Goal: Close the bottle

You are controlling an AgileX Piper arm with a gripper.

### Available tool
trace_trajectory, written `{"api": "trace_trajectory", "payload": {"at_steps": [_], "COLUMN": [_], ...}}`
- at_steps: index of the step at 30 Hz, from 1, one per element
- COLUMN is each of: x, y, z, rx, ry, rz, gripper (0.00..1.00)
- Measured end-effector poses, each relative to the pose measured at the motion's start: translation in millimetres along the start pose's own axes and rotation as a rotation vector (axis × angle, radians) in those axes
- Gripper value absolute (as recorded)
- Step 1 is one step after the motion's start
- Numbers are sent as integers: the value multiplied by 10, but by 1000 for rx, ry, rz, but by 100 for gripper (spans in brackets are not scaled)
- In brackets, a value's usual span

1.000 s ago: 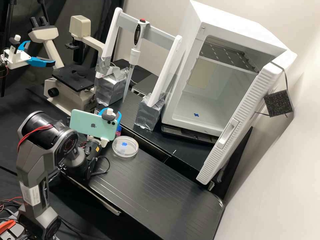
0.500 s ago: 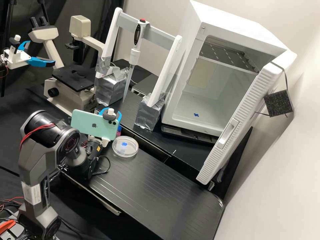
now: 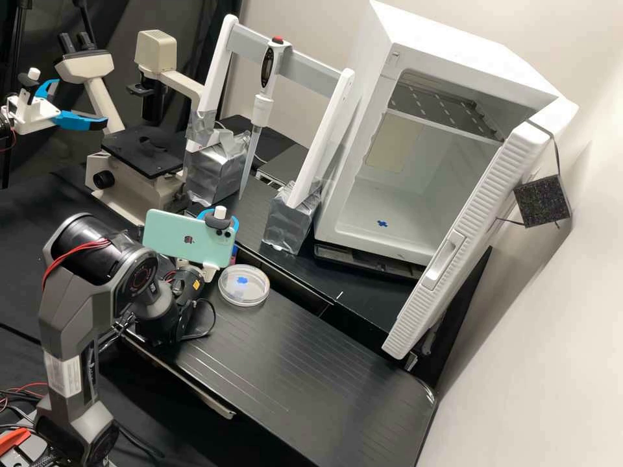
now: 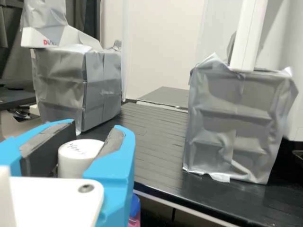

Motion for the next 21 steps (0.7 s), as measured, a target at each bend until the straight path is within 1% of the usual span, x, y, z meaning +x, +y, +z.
{"api": "trace_trajectory", "payload": {"at_steps": [4, 12, 21], "x": [8, -25, -224], "y": [-19, 18, 116], "z": [1, -21, -82], "rx": [-6, -6, -17], "ry": [-13, -22, -19], "rz": [-13, 1, 45], "gripper": [100, 100, 100]}}
